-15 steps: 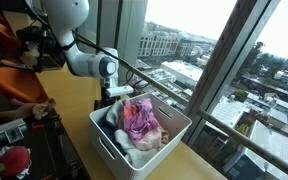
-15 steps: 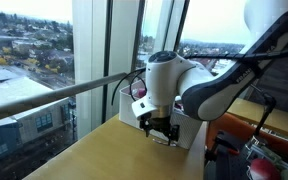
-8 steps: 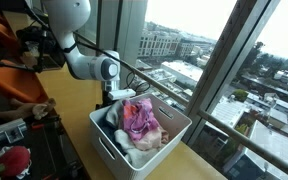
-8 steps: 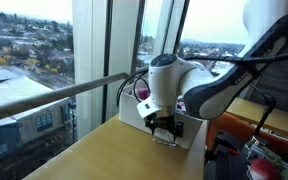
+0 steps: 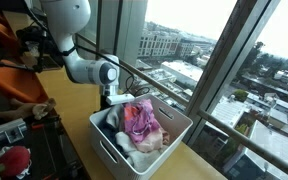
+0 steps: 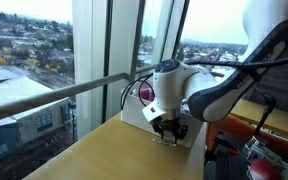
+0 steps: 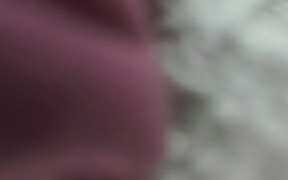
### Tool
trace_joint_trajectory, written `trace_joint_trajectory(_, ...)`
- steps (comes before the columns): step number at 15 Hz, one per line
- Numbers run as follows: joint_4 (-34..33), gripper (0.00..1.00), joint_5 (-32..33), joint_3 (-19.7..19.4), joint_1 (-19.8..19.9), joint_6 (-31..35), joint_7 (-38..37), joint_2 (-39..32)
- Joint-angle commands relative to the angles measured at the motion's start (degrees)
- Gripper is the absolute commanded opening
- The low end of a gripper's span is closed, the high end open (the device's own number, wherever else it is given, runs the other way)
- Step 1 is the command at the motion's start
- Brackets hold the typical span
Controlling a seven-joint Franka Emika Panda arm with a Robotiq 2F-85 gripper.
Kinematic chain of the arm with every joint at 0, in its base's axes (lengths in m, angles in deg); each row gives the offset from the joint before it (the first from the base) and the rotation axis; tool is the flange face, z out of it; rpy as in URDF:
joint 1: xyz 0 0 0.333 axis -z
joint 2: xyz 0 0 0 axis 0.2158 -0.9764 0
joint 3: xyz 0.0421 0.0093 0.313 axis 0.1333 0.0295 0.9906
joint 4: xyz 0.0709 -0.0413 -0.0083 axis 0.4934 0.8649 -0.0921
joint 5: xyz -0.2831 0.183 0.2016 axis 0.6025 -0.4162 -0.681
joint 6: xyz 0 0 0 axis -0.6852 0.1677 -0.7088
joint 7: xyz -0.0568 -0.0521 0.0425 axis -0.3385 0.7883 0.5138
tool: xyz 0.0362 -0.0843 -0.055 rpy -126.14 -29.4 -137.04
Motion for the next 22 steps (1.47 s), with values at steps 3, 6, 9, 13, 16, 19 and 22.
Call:
trace_joint_trajectory(3,0.52,0.14,0.7,0.0,0.61,-0.52,0.34,1.14)
trace_joint_trajectory(6,0.87,0.0,0.19,0.3,0.69,-1.24,0.57,2.7)
trace_joint_trajectory(9,1.3,0.0,-0.85,0.76,0.93,-2.62,1.01,6.34)
trace_joint_trajectory(13,0.87,0.0,-5.24,1.77,1.94,-6.83,2.82,14.9)
trace_joint_trajectory(16,0.49,0.0,-9.12,1.86,1.87,-11.29,4.8,22.39)
trace_joint_trajectory(19,-1.01,0.0,-11.58,1.56,1.43,-15.5,5.67,27.87)
trace_joint_trajectory(22,-1.38,0.0,-12.32,1.17,1.16,-17.62,5.24,31.2)
